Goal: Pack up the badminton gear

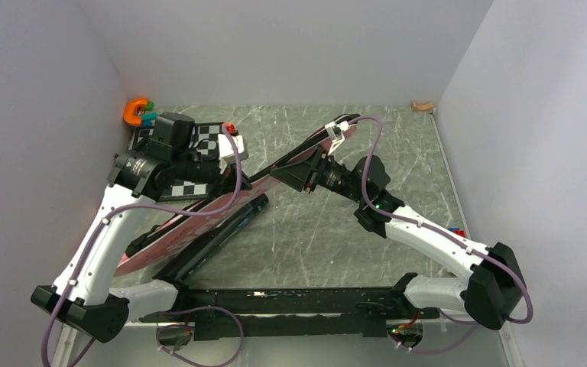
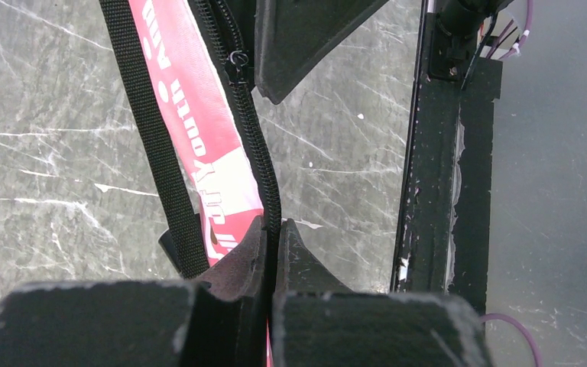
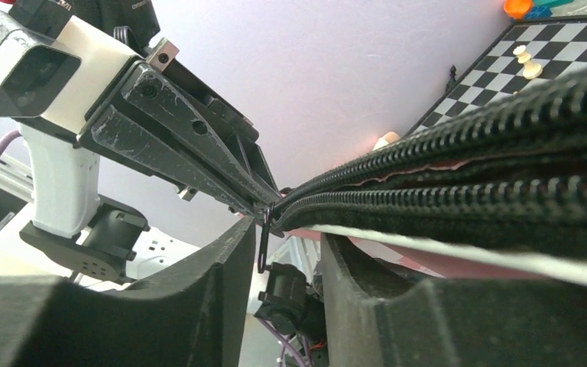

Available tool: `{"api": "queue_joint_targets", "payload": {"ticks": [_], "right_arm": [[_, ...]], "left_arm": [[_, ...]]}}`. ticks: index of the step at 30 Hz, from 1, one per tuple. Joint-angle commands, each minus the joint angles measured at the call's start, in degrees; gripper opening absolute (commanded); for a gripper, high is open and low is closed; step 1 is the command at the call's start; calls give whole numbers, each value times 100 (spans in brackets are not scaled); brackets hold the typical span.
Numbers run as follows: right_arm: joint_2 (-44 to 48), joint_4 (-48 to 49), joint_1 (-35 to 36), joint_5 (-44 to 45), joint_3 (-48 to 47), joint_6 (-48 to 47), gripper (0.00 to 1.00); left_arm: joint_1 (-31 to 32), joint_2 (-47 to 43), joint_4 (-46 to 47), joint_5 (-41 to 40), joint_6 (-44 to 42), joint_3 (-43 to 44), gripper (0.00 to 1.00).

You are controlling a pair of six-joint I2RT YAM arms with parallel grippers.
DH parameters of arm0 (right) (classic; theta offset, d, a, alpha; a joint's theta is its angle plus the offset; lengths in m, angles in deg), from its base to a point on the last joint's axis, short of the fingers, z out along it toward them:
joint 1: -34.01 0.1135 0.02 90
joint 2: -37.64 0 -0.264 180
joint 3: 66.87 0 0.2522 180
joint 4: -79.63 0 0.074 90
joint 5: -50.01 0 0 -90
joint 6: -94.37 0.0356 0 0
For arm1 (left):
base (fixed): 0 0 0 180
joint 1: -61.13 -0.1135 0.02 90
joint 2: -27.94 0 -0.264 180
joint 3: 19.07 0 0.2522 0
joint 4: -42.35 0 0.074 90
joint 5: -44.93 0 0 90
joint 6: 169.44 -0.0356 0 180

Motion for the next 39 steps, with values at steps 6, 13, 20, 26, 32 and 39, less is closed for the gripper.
{"api": "queue_joint_targets", "payload": {"ticks": [6, 13, 20, 26, 32, 39], "right_arm": [[125, 334, 13, 159, -197, 46, 16], [539, -796, -7, 464, -436, -374, 0], [1150, -1737, -152, 814, -435, -619, 0], [1339, -1906, -191, 833, -186, -602, 0], [1642, -2528, -350, 1076, -120, -800, 0], [2351, -3731, -1541, 812, -335, -1105, 0]], "left_arm": [[128, -237, -90, 730, -244, 33, 0], [159, -305, -162, 372, -437, 13, 0], [223, -302, -205, 74, -563, 62, 0], [241, -315, -206, 36, -563, 85, 0], [242, -366, -273, -62, -646, 134, 0], [248, -344, -329, -73, -714, 185, 0]]}}
